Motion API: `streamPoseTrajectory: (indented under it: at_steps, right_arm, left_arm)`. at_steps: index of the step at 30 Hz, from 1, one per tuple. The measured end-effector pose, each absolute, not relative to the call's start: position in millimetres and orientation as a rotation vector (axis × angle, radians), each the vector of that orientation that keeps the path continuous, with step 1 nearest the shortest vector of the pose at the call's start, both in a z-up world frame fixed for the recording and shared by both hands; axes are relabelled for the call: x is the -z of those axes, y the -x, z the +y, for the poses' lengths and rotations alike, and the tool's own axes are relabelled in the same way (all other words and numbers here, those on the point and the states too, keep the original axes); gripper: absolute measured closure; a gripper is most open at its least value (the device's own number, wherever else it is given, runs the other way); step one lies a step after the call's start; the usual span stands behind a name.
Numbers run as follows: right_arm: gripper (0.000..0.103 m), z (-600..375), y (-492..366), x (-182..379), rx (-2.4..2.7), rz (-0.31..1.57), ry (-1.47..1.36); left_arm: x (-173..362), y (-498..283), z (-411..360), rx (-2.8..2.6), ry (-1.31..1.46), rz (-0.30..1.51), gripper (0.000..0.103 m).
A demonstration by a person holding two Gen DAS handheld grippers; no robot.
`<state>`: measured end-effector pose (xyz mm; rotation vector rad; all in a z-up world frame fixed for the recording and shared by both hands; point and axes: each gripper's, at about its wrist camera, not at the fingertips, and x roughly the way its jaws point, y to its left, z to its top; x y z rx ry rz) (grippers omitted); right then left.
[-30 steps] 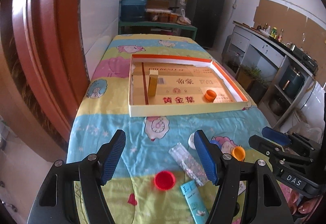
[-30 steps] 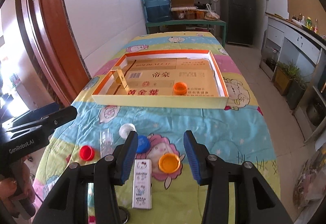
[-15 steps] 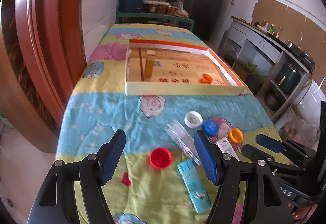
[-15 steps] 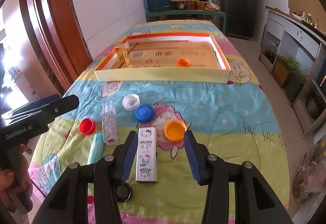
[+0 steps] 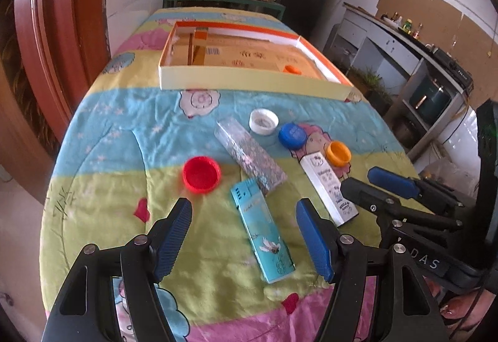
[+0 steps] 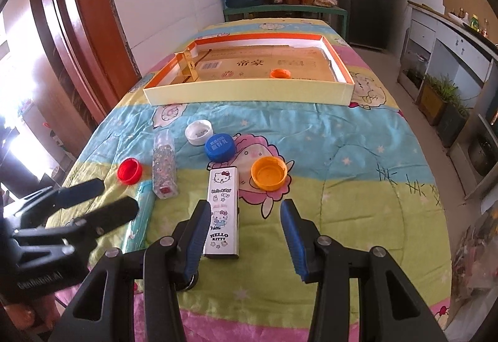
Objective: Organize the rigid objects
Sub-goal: 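Withdraw both grippers from the tray and move them toward the teal lighter and Hello Kitty box, then grasp the teal lighter with the left gripper while the right grasps the white Hello Kitty box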
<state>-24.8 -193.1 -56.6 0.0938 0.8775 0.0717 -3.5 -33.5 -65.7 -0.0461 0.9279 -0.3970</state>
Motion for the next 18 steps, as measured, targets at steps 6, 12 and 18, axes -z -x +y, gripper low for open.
streamPoseTrajectory:
  at_steps: [6, 12, 18]
  right_arm:
    - [0.057, -193, 23, 60, -0.075, 0.881, -0.104]
    - [0.057, -192, 23, 62, -0.079, 0.887, -0.11]
    - [0.057, -188, 20, 65, -0.083, 0.893, -0.111]
  left_arm:
    - [76, 0, -37, 0.384, 0.043, 0.949, 0.032]
    - [82, -1, -37, 0.375, 0.038, 0.956, 0.032]
    - [84, 1, -40, 0.369, 0.015, 0.946, 0.036]
